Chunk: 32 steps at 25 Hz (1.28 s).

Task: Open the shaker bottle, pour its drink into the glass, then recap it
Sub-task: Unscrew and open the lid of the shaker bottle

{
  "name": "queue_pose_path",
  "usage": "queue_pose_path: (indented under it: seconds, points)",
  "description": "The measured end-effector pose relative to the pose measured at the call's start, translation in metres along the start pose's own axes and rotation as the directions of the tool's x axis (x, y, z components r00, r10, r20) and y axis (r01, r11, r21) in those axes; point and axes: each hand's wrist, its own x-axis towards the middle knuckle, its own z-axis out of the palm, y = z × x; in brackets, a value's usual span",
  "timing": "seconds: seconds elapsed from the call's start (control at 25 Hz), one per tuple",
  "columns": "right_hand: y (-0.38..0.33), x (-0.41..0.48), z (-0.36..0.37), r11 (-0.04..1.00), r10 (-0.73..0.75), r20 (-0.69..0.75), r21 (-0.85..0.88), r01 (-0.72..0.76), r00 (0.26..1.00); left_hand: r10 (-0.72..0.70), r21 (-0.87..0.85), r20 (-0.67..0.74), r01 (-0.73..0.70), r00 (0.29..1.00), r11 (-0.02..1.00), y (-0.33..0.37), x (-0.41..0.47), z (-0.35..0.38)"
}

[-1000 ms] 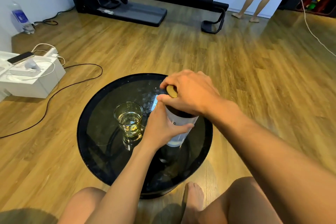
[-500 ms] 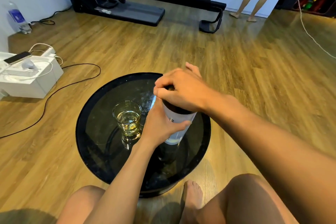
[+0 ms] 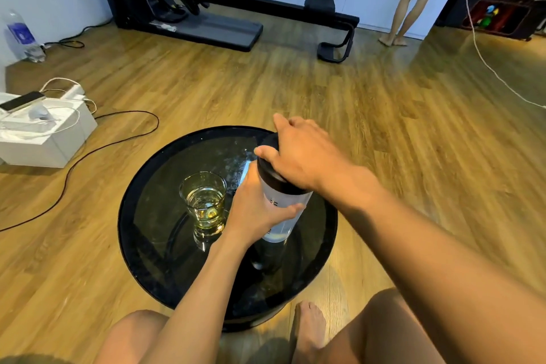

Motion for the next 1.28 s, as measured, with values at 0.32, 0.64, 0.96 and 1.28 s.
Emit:
queue_pose_path:
  seconds: [0.32,0.64,0.96,1.28]
  points:
    - [0.002,-0.007,-0.035,0.962,0.086,0.067,-0.265,-0.065,0.994,-0.002,0.004,-0.003,0.002,1.000,1.000,0.001,0.000,-0.002]
    - [0.004,-0.007,-0.059,0.907,-0.198,0.187,-0.337,0.252,0.962,0.012,0.037,-0.014,-0.012,1.000,0.999,-0.004,0.002,-0.002]
    - [0.001,-0.009,-0.056,0.977,-0.011,0.159,-0.207,0.044,0.987,0.014,0.052,-0.035,-0.012,0.999,0.999,-0.001,0.001,-0.002]
    - [-0.003,-0.005,-0.058,0.942,0.041,0.241,-0.332,0.042,0.970,0.002,0.058,-0.040,0.001,0.999,0.998,-0.002,0.002,-0.004]
